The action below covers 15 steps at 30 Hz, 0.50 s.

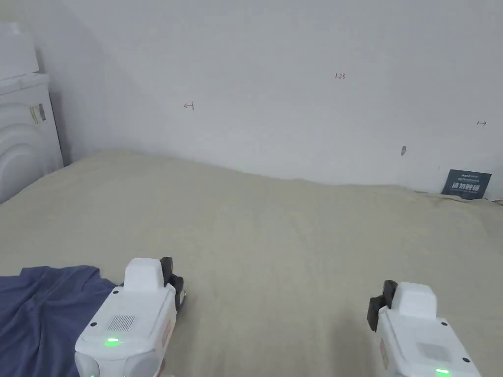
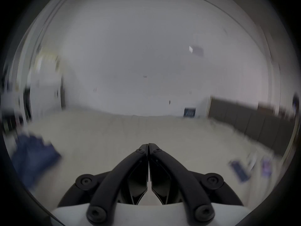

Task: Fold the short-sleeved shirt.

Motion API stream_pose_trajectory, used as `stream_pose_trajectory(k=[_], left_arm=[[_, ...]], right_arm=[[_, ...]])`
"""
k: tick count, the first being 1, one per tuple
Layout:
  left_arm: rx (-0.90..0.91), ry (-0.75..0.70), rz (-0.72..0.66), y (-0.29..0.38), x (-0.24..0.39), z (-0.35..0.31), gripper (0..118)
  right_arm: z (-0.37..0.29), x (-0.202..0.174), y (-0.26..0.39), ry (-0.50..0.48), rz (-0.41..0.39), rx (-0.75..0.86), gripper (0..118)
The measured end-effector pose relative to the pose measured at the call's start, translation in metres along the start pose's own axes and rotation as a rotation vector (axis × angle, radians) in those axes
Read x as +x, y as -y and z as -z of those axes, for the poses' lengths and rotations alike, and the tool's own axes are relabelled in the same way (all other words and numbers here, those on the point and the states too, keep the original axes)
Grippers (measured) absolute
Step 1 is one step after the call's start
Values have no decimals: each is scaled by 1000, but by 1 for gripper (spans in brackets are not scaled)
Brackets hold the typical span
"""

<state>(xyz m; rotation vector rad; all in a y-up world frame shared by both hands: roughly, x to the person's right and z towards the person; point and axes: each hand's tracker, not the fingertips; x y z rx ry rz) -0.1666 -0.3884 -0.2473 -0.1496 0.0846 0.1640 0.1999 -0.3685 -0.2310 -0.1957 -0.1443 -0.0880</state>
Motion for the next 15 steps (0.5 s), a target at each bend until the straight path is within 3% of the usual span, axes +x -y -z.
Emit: stream_pose_trajectory(k=[1,3,10,15], left_arm=[[9,2,-11,0,1,0,0],[28,35,6,-2,8,-3,0],[56,41,141,-14,23,-4,0],[5,-1,180,-15,13,-5,0]], right_arm=[[1,1,0,4,42,-1,0],[0,0,0,10,49,19,0],[12,-6,2,30,-68,-5,0],[12,-14,2,-11,-100,-4,0]])
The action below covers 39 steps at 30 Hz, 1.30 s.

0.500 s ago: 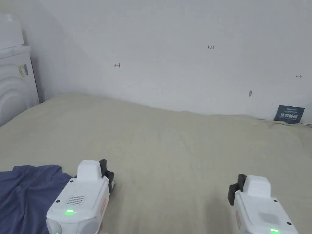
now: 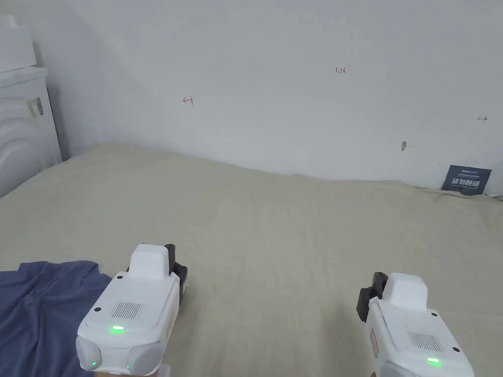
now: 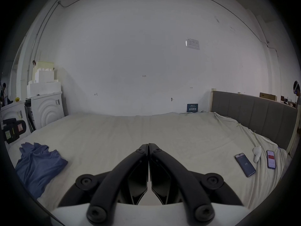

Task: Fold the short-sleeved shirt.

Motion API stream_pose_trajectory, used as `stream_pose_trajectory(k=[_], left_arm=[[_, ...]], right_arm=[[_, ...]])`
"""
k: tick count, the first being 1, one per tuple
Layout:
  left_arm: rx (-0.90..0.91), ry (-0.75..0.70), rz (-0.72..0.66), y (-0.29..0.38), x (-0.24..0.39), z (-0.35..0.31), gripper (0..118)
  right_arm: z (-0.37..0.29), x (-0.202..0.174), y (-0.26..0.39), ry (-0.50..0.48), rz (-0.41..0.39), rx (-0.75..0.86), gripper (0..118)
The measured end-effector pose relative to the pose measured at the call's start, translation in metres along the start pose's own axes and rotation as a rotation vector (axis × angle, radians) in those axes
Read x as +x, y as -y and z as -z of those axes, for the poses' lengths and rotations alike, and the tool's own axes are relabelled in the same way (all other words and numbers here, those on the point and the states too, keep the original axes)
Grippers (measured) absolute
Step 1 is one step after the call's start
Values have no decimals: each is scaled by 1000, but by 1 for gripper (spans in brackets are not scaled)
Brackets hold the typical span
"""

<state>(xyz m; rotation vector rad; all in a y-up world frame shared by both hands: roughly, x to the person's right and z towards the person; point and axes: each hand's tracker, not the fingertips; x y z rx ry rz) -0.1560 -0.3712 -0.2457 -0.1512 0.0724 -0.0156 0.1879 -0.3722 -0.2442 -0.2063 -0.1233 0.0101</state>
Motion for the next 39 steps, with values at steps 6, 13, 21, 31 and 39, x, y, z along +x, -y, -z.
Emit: stream_pose_trajectory(k=[6,13,21,31,39], left_arm=[[-91,-57,-21,12,-44,-9,0],[-157,-132,-46,21,-91,-20,0],[-436,-182,-174,40,-169,-12,0],[-785,-142,-348,115,-245,61,74],[-873,-169,-186,131,-224,93,80]], right_arm=[[1,-33,1,-73,-39,1,0],[10,-85,6,-169,-55,-11,0],[23,-147,13,-283,-103,-51,0],[15,-186,19,-364,-160,-87,0],[29,-180,34,-352,-192,-133,0]])
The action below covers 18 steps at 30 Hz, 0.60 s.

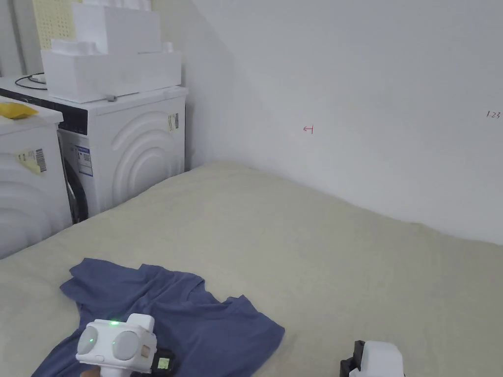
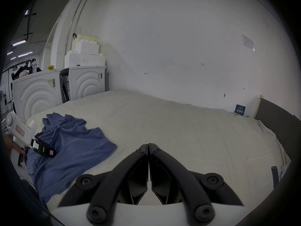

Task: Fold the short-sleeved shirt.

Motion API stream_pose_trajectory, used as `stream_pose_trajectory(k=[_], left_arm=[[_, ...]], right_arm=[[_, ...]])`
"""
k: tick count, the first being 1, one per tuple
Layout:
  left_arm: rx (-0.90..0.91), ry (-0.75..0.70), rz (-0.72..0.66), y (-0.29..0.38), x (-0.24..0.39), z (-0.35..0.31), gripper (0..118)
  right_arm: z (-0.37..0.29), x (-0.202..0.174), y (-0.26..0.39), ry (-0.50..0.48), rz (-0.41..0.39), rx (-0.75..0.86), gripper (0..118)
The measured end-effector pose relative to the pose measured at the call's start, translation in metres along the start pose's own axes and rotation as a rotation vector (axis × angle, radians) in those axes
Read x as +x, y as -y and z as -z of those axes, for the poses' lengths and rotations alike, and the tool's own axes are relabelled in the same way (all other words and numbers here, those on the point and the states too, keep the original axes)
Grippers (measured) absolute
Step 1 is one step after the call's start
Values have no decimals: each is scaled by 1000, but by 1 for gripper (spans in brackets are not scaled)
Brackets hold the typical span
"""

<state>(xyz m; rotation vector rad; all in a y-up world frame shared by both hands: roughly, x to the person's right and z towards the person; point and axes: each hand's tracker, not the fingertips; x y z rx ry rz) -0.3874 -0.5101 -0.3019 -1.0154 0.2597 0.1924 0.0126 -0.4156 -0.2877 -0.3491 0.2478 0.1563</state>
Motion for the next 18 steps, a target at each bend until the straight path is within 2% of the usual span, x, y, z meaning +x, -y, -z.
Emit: stream_pose_trajectory(k=[2,5,7,8,9,10,11,14,18], left_arm=[[3,-59,54,0,11,3,77],[8,-89,63,3,24,4,61],[17,-97,95,3,30,4,58],[27,-108,121,6,32,-3,48],[32,-108,140,8,34,-4,23],[39,-126,151,10,34,-3,6],[40,-133,155,13,32,-2,0],[54,-98,131,16,24,-8,0],[144,-15,-9,20,6,-24,0]], right_arm=[[0,1,1,5,0,-7,0],[-1,3,3,6,2,-11,0],[2,6,5,7,-4,-14,0],[2,6,6,7,-8,-14,0],[2,7,6,8,-9,-14,0],[3,8,7,8,-9,-14,0],[4,9,7,10,-9,-13,0],[1,10,7,15,-7,-11,0],[-5,13,4,17,-1,-8,0]])
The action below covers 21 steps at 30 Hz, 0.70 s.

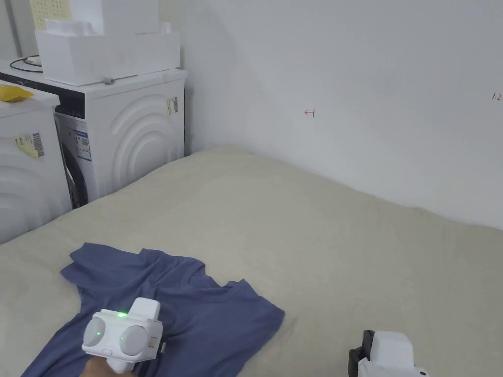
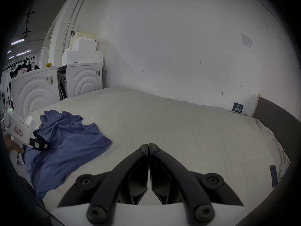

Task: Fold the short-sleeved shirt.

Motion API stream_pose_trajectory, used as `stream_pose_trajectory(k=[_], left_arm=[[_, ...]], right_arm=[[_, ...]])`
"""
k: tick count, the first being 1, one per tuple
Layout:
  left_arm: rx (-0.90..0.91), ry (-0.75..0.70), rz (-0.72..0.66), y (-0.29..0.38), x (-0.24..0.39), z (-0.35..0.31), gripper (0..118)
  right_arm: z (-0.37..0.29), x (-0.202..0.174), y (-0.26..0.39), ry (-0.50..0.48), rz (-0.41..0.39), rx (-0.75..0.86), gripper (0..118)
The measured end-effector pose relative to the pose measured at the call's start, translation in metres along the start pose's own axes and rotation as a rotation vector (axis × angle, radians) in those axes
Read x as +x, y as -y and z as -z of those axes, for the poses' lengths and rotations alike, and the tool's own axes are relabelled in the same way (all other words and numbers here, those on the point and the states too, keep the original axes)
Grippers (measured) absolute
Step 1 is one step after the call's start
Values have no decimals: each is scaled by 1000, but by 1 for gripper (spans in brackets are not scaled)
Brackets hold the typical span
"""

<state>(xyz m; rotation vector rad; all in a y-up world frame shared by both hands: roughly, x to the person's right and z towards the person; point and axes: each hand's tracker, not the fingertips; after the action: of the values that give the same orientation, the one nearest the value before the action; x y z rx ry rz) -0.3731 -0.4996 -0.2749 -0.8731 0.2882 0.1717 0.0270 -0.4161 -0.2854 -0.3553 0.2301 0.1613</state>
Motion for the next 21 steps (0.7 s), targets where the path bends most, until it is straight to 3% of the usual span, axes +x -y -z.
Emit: stream_pose_trajectory(k=[5,14,21], left_arm=[[136,102,-125,-7,-20,-36,0],[318,169,-156,-34,-4,-87,0],[408,290,-1,-79,82,-127,0]], right_arm=[[-4,14,-3,15,8,29,0],[-16,51,-8,73,36,66,0],[-30,93,-7,146,57,86,0]])
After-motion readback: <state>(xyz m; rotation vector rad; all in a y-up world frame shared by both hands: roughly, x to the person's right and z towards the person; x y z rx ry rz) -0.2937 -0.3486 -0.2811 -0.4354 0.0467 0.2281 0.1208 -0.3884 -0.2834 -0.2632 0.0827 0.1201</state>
